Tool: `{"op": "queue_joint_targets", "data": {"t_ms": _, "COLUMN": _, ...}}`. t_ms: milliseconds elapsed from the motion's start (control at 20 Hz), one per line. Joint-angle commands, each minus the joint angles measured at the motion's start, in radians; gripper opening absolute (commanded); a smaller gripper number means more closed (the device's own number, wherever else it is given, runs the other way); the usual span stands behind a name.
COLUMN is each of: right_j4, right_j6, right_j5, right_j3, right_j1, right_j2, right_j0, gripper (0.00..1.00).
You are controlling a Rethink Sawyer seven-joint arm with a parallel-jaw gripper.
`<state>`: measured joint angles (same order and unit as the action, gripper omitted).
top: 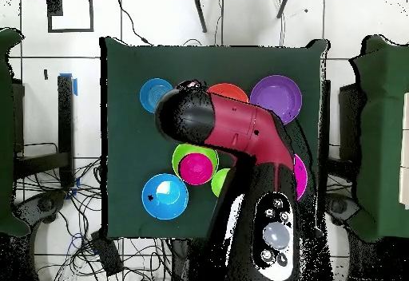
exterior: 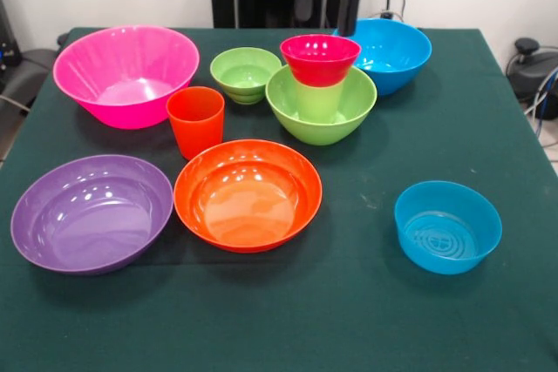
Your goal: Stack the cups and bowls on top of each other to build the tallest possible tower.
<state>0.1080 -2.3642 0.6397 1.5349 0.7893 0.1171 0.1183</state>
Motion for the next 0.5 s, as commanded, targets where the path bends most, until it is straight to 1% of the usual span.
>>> {"op": "queue_joint_targets", "data": {"t_ms": 50, "right_j4": 0.040, "right_j6": -0.135, "right_j5": 0.139, "right_j3": 0.026, "right_j1": -0.018, "right_j2": -0.069, "right_j0": -0.064, "gripper": 1.00}}
{"op": "queue_joint_targets", "data": {"t_ms": 150, "right_j4": 0.069, "right_j6": -0.142, "right_j5": 0.137, "right_j3": 0.044, "right_j1": -0.017, "right_j2": -0.082, "right_j0": -0.066, "gripper": 1.00}}
{"op": "queue_joint_targets", "data": {"t_ms": 300, "right_j4": 0.100, "right_j6": -0.161, "right_j5": 0.132, "right_j3": 0.063, "right_j1": -0.024, "right_j2": -0.077, "right_j0": -0.081, "gripper": 1.00}}
{"op": "queue_joint_targets", "data": {"t_ms": 500, "right_j4": 0.134, "right_j6": -0.149, "right_j5": 0.051, "right_j3": 0.110, "right_j1": -0.047, "right_j2": -0.084, "right_j0": -0.090, "gripper": 1.00}}
